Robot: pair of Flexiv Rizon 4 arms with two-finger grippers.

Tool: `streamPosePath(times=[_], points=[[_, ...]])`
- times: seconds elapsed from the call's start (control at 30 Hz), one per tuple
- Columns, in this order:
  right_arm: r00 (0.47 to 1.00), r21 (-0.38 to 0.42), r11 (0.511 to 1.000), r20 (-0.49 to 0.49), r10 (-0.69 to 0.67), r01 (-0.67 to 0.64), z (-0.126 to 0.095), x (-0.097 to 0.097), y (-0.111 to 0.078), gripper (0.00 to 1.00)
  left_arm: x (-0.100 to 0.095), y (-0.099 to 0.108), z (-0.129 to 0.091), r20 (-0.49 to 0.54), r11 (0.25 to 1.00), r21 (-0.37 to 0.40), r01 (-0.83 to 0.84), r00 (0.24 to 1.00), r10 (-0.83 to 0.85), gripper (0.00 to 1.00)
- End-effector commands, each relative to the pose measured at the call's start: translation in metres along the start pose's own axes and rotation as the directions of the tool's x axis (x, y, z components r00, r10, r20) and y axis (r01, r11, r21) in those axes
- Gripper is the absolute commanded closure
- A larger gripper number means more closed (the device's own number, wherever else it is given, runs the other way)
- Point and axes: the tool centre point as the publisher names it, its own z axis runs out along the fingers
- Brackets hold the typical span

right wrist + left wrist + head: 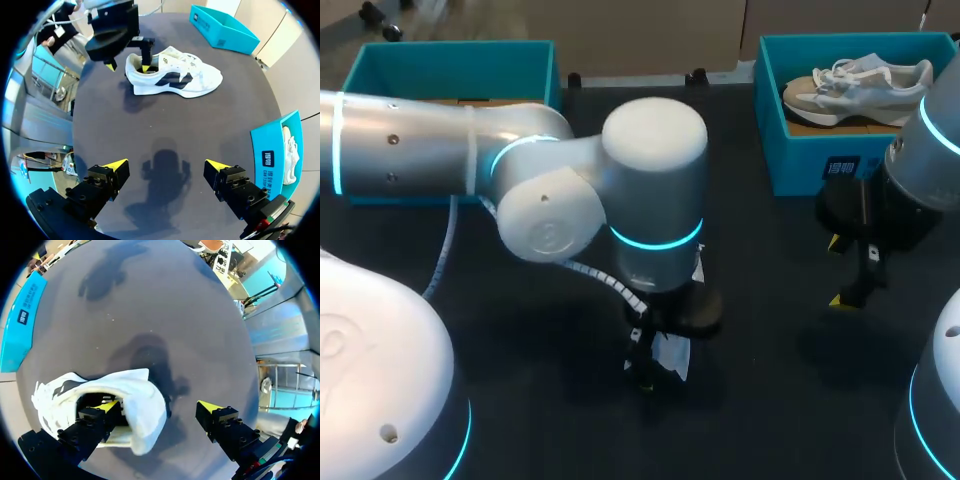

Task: Take the shoe out of the shoebox, open the shoe tongue, remove and reinsert the insole, then place the shoe into the shoebox

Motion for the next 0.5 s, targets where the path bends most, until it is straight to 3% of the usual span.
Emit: streamPosePath(times=[0.03,0.1,0.17,0.37,0.43,0.5], points=[[1.0,0.0,1.0,0.002,0.0,0.0,0.0,0.001,-0.001,0.0,0.001,-0.009,0.014,0.006,1.0,-0.014,-0.002,1.0,0.002,0.0],[1.0,0.0,1.0,0.002,0.0,0.0,0.0,0.001,-0.001,0.0,0.001,-0.009,0.016,0.011,1.0,-0.018,0.001,1.0,0.0,0.01],[1.0,0.0,1.0,0.002,0.0,0.0,0.0,0.001,-0.001,0.0,0.002,-0.008,0.018,0.019,1.0,-0.023,0.009,1.0,-0.008,0.16],[1.0,0.0,1.0,0.002,0.0,0.0,0.0,0.001,-0.001,0.0,0.003,-0.007,0.021,0.045,0.998,-0.046,0.032,0.999,-0.03,0.29],[1.0,0.0,1.0,0.002,0.0,0.0,0.0,0.001,-0.001,0.0,0.003,-0.007,0.022,0.049,0.998,-0.054,0.038,0.998,-0.035,0.42],[1.0,0.0,1.0,0.002,0.0,0.0,0.0,0.001,-0.001,0.0,0.003,-0.007,0.025,0.042,0.998,-0.057,0.04,0.998,-0.038,0.42]])
